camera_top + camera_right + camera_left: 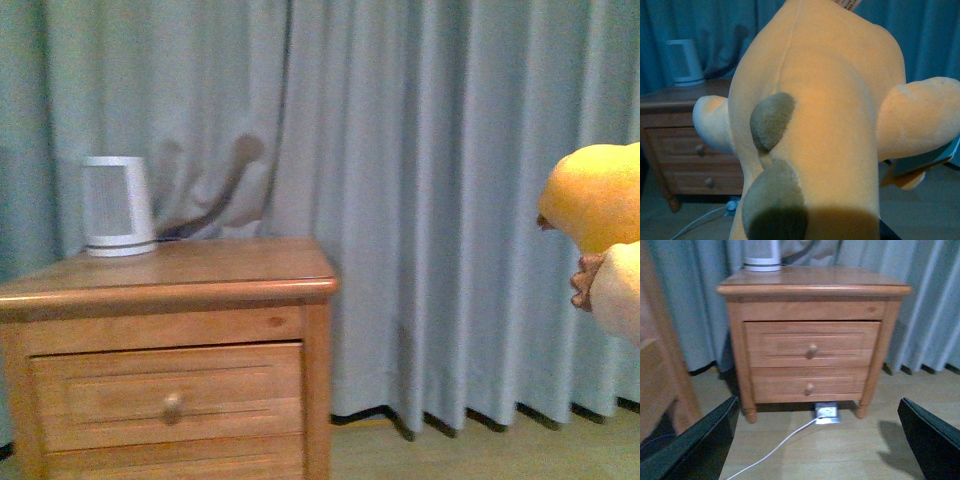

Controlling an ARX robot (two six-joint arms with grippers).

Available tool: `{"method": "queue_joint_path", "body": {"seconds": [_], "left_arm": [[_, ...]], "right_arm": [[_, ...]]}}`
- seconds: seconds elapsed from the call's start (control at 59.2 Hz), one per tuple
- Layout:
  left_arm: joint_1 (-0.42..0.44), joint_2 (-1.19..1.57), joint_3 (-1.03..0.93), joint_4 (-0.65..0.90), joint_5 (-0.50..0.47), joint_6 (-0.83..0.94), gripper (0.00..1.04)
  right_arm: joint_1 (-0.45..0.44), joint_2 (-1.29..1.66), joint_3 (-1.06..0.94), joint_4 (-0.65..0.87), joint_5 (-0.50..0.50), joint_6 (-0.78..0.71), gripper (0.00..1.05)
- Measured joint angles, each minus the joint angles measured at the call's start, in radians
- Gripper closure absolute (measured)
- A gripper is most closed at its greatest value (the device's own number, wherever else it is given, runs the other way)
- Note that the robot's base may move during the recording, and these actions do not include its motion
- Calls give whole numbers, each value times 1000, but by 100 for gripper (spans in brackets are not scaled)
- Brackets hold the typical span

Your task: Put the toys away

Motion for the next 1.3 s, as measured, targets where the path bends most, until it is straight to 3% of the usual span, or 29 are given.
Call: {"method": "queue_joint_path", "body": {"seconds": [1.301], "left_arm": [[0,0,0,0,4,0,6]], "right_arm": [[0,-1,-2,0,3,0,98]]}}
